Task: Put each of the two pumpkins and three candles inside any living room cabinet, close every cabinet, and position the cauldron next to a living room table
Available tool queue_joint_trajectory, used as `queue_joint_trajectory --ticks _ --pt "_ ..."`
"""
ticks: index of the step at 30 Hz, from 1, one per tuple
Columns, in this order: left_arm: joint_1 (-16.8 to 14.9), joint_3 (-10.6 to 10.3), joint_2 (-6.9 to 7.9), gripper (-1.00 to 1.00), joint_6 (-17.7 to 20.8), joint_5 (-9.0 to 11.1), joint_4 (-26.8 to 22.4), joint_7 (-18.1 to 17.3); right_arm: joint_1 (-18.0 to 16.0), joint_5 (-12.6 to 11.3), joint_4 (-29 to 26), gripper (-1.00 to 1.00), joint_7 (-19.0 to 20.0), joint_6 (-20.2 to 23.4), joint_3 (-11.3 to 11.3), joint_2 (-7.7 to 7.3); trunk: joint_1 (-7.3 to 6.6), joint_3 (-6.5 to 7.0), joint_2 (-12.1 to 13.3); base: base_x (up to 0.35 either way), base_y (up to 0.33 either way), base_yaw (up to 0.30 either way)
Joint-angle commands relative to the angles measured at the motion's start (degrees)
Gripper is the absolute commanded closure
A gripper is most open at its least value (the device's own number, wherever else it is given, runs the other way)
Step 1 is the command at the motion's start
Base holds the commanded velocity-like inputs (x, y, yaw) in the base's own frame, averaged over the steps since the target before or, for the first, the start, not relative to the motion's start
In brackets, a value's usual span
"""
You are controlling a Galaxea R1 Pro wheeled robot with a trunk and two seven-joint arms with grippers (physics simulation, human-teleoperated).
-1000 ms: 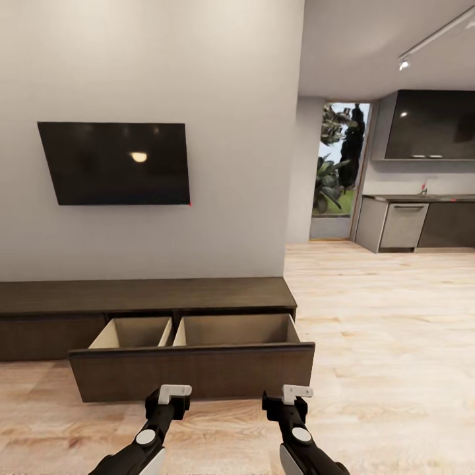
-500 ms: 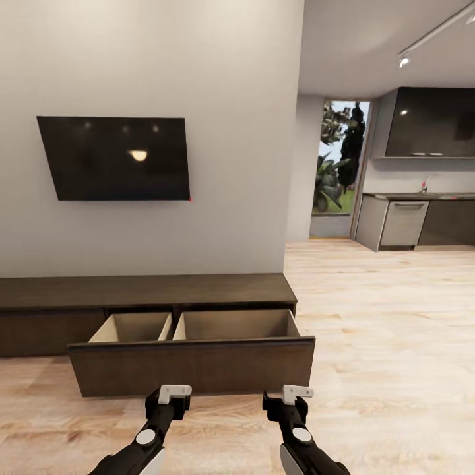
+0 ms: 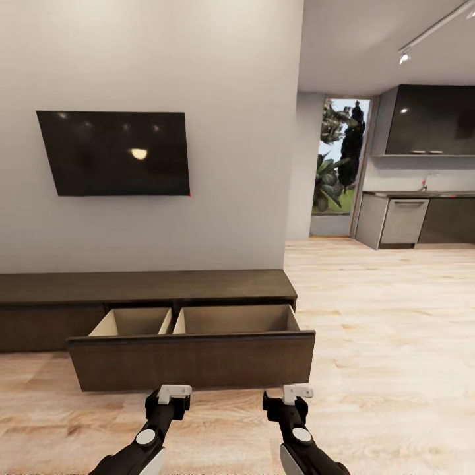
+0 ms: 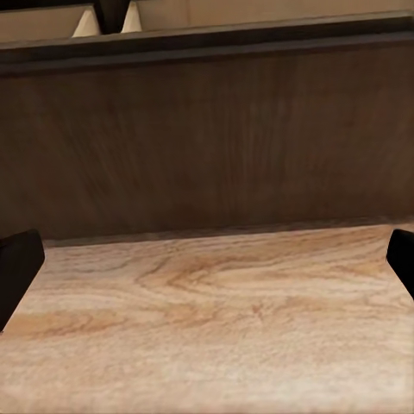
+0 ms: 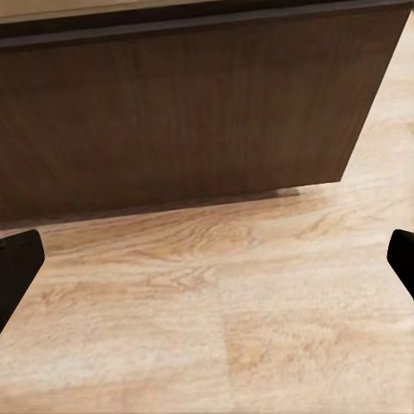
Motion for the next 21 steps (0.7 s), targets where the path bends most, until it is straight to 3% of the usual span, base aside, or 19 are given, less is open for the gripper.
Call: queue_joint_trajectory --ticks 1,17,21 --pt "-0.1 -0.5 0.06 -1.0 -0.2 0.4 -0.1 0.4 -0.1 -0.6 0.0 -1.0 -0.4 -0.4 0.4 -0.05 0.22 -0.25 -0.4 0.0 0.0 0.0" --pt "-0.1 -0.5 0.06 -1.0 -0.2 0.5 -0.1 0.4 -0.1 -0.6 0.0 -1.0 -0.4 -0.4 0.4 -0.02 3.73 -3.12 -6.9 0.0 0.0 0.0" --pt "-0.1 -0.6 0.04 -1.0 -0.2 0.4 -0.1 0.4 -0.1 -0.6 0.0 -1.0 -0.4 -0.4 0.4 0.01 3.73 -3.12 -6.9 0.0 0.0 0.0"
